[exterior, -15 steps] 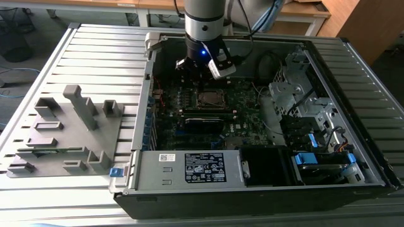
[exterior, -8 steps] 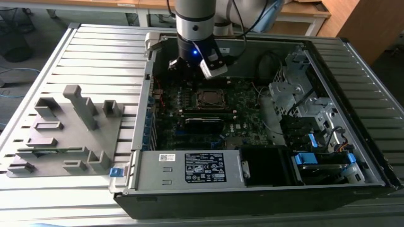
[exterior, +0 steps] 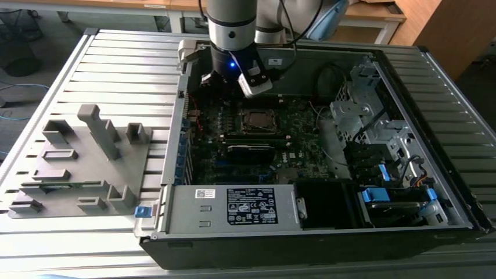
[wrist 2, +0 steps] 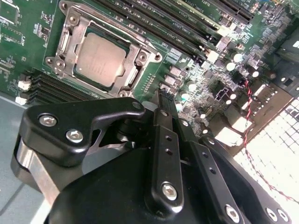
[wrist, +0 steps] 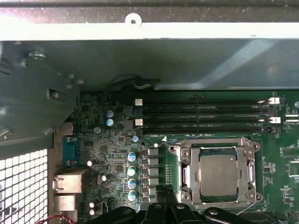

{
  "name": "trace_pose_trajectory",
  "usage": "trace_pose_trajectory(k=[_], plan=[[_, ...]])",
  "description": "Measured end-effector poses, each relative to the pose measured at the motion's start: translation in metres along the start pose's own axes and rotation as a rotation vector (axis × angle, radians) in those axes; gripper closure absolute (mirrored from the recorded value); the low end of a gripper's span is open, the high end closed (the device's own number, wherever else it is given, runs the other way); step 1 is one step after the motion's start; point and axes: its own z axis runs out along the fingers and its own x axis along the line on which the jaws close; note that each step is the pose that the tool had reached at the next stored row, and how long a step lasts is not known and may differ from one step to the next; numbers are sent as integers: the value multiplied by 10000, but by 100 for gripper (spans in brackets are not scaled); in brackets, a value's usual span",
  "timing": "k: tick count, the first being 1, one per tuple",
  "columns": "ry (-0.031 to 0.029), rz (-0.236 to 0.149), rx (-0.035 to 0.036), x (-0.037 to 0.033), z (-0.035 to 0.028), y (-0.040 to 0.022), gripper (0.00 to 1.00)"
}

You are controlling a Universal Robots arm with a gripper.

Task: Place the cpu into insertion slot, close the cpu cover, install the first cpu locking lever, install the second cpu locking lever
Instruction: 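Install the first cpu locking lever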

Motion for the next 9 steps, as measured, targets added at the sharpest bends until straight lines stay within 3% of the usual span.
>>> trace_pose_trajectory(k=[9], plan=[[0, 0, 0, 4, -18, 0, 89]])
